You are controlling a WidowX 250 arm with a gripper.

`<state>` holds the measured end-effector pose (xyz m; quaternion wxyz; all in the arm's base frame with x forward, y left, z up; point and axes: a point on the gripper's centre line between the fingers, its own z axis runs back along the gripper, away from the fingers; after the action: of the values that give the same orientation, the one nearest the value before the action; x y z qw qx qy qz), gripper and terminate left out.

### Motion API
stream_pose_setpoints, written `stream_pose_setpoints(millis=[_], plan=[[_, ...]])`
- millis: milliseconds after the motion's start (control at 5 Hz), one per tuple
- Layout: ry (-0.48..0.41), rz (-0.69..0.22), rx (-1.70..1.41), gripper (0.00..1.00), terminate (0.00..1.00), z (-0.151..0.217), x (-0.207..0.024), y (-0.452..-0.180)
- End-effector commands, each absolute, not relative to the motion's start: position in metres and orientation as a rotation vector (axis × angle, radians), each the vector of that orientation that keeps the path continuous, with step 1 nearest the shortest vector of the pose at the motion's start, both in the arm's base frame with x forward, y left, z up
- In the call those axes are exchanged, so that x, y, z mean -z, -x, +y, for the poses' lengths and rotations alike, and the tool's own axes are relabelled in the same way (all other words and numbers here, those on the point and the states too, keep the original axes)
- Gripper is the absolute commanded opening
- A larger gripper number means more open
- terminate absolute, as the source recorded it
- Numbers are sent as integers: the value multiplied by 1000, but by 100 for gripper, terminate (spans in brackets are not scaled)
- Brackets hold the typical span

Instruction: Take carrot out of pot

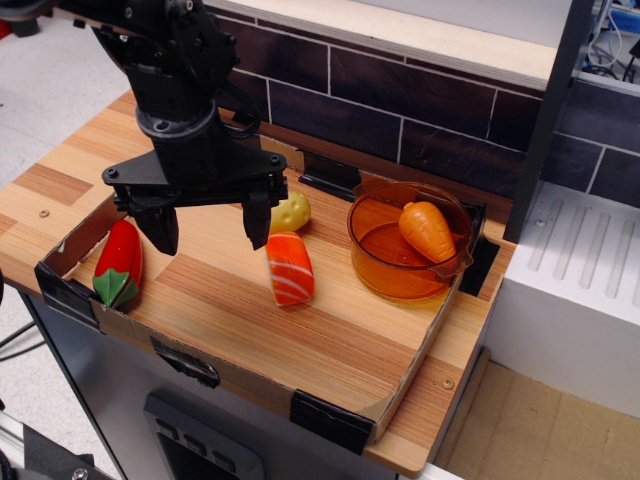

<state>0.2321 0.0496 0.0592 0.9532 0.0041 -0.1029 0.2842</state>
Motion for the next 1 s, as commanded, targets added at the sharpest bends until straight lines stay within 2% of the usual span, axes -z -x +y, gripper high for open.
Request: stream_pose_setpoints(millis=[0,400,800], plan=[[-8,-209,-577,100,0,50,-59,-232],[123,-188,-688,100,0,8,-107,-259],[110,-180,-856,100,0,-29,-106,-304]])
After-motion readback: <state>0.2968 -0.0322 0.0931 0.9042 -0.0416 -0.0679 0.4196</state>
